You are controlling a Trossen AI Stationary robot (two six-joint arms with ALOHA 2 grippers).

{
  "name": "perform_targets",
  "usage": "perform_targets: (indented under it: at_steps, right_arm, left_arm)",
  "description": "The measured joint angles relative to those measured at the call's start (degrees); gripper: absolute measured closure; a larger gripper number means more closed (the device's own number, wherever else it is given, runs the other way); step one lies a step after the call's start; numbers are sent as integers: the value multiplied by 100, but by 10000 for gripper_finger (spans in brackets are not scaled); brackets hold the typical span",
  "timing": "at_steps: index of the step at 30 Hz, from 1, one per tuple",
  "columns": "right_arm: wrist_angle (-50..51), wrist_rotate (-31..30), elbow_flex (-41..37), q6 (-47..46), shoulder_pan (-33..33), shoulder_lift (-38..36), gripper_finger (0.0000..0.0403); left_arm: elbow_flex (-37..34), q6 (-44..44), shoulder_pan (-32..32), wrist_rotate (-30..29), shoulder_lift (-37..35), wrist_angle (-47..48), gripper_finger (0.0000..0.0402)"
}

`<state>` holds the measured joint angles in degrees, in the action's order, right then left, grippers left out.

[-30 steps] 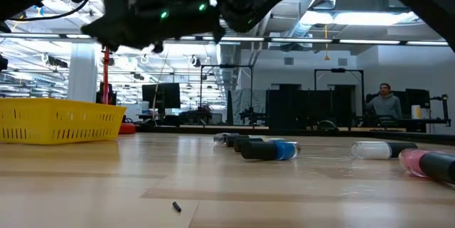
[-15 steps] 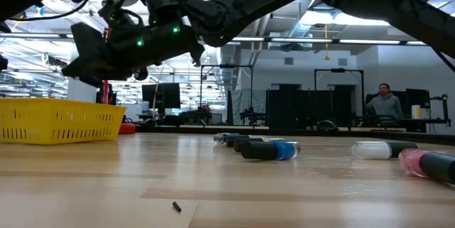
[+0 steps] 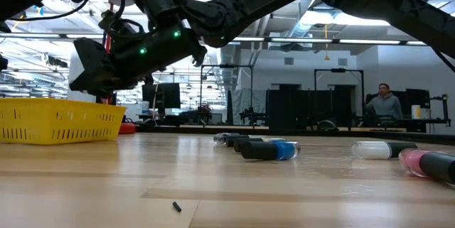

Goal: Pick & Place Nail Polish
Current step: Put the bottom transparent nail polish bottle into the yellow basket, then put the transparent nail polish bottle into the yellow basket

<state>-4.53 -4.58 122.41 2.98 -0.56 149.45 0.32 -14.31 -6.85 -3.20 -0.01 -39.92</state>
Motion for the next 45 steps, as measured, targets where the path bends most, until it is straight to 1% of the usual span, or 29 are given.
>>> perform_targets:
  at_steps: [8,13,16,23,26,31,36,41,44,45]
  right_arm:
    - [315,0,0,-2,31,0,284]
    - [345,-20,0,1,33,0,279]
    - [325,-20,0,44,31,0,256]
    - [396,0,-2,51,31,-63,174]
    - [702,2,-9,108,31,-316,160]
    - [1780,20,-3,618,27,-964,165]
    - [3633,22,0,1069,53,-1660,182]
    - [5592,24,-16,1206,150,-2238,197]
    - [6294,22,-365,1194,241,-2653,206]
    - [6328,22,-561,1157,277,-2809,209]
  left_arm:
    - [0,-2,1,0,0,0,387]
    - [0,-1,0,0,2,0,387]
    - [0,-1,0,0,2,0,387]
    - [0,0,0,0,0,0,387]
    - [0,0,0,0,2,0,387]
    - [0,-2,1,0,0,0,387]
    - [0,0,2,0,2,0,387]
    - [0,-1,0,0,0,0,387]
    - [0,0,0,0,2,-2,387]
    - [0,-2,1,0,0,2,387]
